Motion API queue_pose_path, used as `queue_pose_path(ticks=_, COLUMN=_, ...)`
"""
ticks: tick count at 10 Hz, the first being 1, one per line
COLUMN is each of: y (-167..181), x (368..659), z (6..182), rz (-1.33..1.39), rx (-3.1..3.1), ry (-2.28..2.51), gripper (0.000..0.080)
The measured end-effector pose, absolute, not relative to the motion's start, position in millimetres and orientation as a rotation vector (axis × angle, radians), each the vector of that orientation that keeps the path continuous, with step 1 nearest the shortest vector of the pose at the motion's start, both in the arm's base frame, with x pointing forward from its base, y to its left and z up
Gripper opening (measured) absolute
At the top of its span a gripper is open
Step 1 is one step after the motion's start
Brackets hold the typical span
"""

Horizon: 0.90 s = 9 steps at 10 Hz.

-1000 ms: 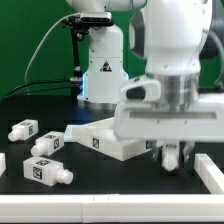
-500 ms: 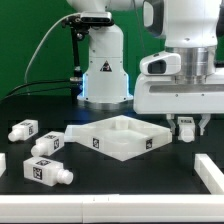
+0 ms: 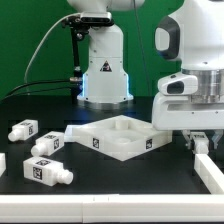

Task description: Assemble square table

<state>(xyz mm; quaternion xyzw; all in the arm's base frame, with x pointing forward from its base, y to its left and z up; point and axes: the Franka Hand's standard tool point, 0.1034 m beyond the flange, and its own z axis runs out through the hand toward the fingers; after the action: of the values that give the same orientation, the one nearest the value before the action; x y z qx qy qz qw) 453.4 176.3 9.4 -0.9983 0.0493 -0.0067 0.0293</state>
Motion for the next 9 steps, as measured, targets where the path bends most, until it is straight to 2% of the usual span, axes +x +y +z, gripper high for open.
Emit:
queue_pose_path(ticks=2, y=175, x=455, z=8.1, rz=-0.026, rx=-3.079, ry=0.148, gripper=0.0287)
queue_pose_path(ticks=3, y=175, x=454, z=8.0, rz=-0.025, rx=-3.079, ry=0.145, gripper=0.0364)
queue_pose_path(ticks=4, y=175, x=455, z=8.6, rz=-0.026, rx=-3.08, ry=0.14, gripper=0.05)
queue_pose_path(ticks=5, y=167, x=457, z=20.1, rz=0.001, rx=-3.087, ry=0.066, gripper=0.05)
queue_pose_path(ticks=6, y=154, x=466, z=45.8, rz=0.006, rx=-3.082, ry=0.032, gripper=0.062)
queue_pose_path(ticks=7, y=140, x=475, z=62.6, rz=-0.007, rx=-3.079, ry=-0.018, gripper=0.0641)
queue_pose_path(ticks=9, y=89, x=495, z=85.1, rz=-0.053, rx=-3.062, ry=-0.392, gripper=0.0647)
